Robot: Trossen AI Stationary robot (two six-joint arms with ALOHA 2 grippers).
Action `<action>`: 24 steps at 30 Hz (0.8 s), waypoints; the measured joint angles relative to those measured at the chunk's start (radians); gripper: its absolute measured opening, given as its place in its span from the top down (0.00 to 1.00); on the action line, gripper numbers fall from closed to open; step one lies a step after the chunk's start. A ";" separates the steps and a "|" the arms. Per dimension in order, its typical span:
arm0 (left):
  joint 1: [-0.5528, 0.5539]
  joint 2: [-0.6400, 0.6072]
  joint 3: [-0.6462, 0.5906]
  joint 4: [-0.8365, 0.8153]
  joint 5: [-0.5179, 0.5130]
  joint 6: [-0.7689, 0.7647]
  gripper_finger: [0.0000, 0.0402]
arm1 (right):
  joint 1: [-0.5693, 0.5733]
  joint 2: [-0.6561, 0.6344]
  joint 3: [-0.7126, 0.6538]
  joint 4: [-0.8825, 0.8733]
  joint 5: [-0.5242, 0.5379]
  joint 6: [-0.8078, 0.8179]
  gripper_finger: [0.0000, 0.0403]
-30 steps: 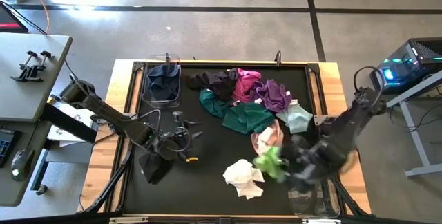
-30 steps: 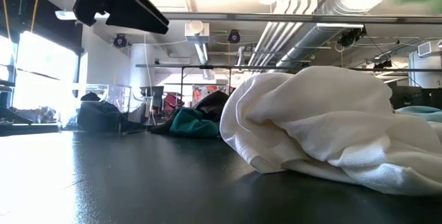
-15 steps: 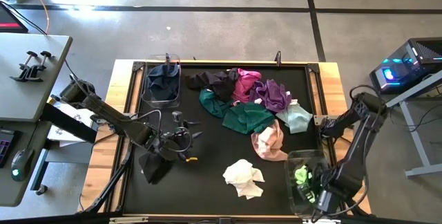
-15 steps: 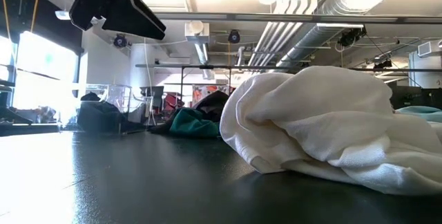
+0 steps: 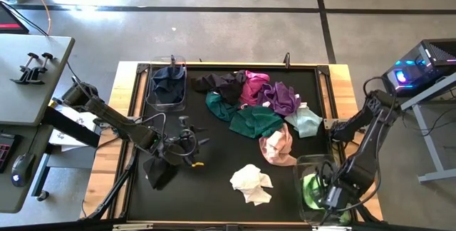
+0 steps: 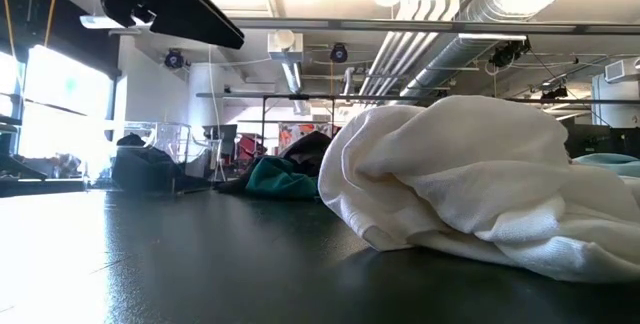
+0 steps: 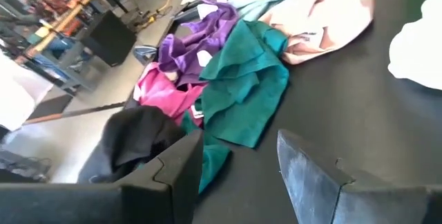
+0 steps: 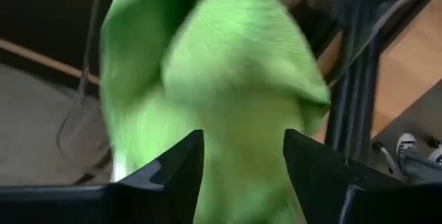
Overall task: Sort towels by color in basket
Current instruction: Put the light green towel into the bottom transparent bin
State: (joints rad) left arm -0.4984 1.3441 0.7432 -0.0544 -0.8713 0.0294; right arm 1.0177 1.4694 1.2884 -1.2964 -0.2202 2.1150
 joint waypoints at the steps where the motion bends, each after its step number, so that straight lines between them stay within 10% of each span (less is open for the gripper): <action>1: 0.000 0.000 0.000 0.000 0.004 -0.001 0.57 | -0.004 -0.001 -0.001 -0.009 0.008 0.012 0.51; 24: 0.000 0.000 0.000 -0.003 0.006 -0.035 0.57 | -0.062 0.017 -0.449 0.462 0.226 0.049 0.51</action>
State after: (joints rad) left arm -0.4980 1.3441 0.7429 -0.0570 -0.8658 -0.0055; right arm 0.9560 1.4860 0.8392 -0.8343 0.0063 2.1639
